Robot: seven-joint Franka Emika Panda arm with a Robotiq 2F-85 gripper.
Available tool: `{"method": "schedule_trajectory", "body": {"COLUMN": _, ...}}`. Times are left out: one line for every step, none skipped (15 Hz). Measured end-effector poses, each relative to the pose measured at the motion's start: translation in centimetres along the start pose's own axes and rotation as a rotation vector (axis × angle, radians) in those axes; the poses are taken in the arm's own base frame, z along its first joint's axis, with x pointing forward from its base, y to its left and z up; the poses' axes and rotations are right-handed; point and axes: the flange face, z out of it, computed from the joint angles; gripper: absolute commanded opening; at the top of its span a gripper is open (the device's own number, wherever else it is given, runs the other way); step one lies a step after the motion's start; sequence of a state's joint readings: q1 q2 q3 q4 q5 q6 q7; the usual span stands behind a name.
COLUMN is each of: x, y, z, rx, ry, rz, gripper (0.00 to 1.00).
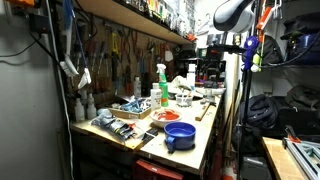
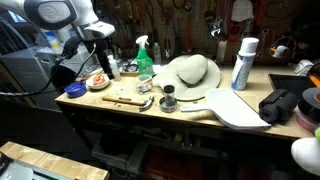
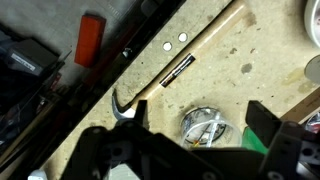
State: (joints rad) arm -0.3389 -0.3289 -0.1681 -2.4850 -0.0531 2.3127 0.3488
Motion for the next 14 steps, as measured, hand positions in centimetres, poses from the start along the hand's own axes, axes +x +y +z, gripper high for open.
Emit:
{"method": "schedule_trajectory", "body": {"x": 0.2, "y": -0.4, "z": 0.2, "rx": -0.003, "ry": 0.001, "rz": 0.035, "gripper": 1.00}}
{"method": "schedule_trajectory", "body": {"x": 0.7, "y": -1.0, "z": 0.3, "rx": -0.003, "ry": 0.016, "rz": 0.086, "gripper": 1.00}}
{"method": "schedule_trajectory", "body": {"x": 1.7, "y": -1.6, "z": 0.6, "rx": 0.002, "ry": 0.037, "rz": 0.140, "gripper": 1.00}}
{"method": "schedule_trajectory", "body": {"x": 2.9, "y": -2.2, "z": 0.8, "rx": 0.007, "ry": 0.058, "rz": 0.191, "gripper": 1.00}}
{"method": "schedule_trajectory", "body": {"x": 4.2, "y": -2.7, "z": 1.2, "rx": 0.012, "ry": 0.083, "rz": 0.241, "gripper": 1.00}}
{"method": "schedule_trajectory", "body": {"x": 5.7, "y": -3.1, "z": 1.5, "rx": 0.016, "ry": 0.111, "rz": 0.291, "gripper": 1.00}}
{"method": "schedule_trajectory", "body": {"x": 7.1, "y": -3.4, "z": 2.0, "rx": 0.014, "ry": 0.139, "rz": 0.338, "gripper": 1.00}}
{"method": "schedule_trajectory", "body": {"x": 8.5, "y": -3.6, "z": 2.4, "rx": 0.001, "ry": 0.168, "rz": 0.381, "gripper": 1.00}}
{"method": "schedule_trajectory", "body": {"x": 9.7, "y": -3.6, "z": 3.0, "rx": -0.021, "ry": 0.192, "rz": 0.417, "gripper": 1.00}}
{"method": "schedule_trajectory", "body": {"x": 10.7, "y": -3.6, "z": 3.6, "rx": -0.041, "ry": 0.206, "rz": 0.449, "gripper": 1.00}}
{"method": "schedule_trajectory", "body": {"x": 11.6, "y": -3.7, "z": 4.3, "rx": -0.054, "ry": 0.214, "rz": 0.478, "gripper": 1.00}}
{"method": "schedule_trajectory", "body": {"x": 12.5, "y": -3.8, "z": 4.9, "rx": -0.062, "ry": 0.219, "rz": 0.504, "gripper": 0.97}}
{"method": "schedule_trajectory", "body": {"x": 13.1, "y": -3.9, "z": 5.4, "rx": -0.067, "ry": 0.221, "rz": 0.523, "gripper": 0.84}}
{"method": "schedule_trajectory", "body": {"x": 13.7, "y": -4.3, "z": 5.9, "rx": -0.071, "ry": 0.223, "rz": 0.537, "gripper": 0.75}}
